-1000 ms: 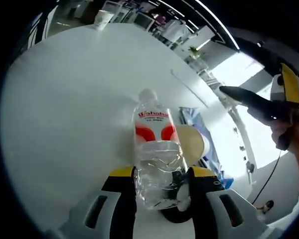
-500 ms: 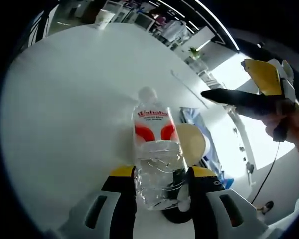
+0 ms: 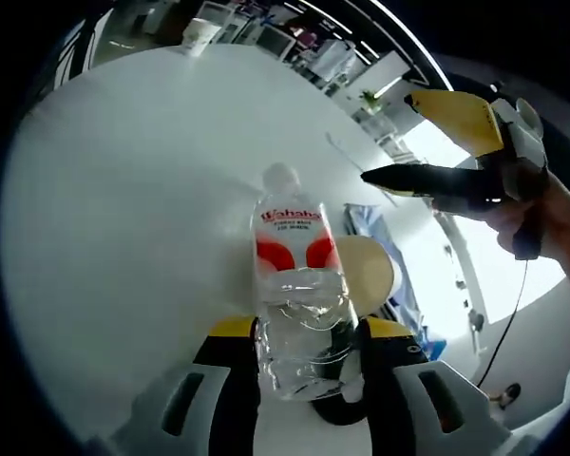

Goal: Arrange the tabletop items into an orderly group along one side of the table until the central work area is clear of visible clutter.

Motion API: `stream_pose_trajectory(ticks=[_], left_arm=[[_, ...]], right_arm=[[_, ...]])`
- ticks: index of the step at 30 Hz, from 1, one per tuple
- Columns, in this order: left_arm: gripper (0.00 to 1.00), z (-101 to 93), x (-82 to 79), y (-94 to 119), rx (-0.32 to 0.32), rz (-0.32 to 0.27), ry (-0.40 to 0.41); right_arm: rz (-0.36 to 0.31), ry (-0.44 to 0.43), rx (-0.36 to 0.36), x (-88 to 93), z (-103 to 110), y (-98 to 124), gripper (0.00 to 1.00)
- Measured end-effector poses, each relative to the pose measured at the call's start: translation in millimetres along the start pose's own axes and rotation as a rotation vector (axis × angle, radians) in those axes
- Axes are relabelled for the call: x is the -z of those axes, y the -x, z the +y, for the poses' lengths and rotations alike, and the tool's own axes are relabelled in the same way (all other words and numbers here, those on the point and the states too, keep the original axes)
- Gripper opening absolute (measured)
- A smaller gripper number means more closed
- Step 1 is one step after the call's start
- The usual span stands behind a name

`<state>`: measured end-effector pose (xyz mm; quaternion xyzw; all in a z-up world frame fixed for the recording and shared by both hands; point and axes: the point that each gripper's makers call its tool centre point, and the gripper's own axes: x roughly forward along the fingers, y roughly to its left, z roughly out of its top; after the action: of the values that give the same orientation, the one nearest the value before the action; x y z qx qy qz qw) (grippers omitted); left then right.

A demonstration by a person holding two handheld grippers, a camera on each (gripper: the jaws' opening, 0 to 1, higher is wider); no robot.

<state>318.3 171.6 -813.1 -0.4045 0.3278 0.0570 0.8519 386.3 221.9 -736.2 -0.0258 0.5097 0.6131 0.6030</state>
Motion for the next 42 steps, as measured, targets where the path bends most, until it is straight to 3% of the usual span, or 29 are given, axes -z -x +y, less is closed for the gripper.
stream_pose_trajectory(ticks=[28,42], left_arm=[[0.37,2.8,2.3,-2.8,0.002,0.001,0.002],[0.37,3.6,2.7,-2.8,0.001,0.007,-0.005]], right_arm=[[0.081,-0.124,0.027,4.1,-25.4,-39.6,0.61],[0.128,-0.101,0.057,11.6,-32.9,-55.7,0.59]])
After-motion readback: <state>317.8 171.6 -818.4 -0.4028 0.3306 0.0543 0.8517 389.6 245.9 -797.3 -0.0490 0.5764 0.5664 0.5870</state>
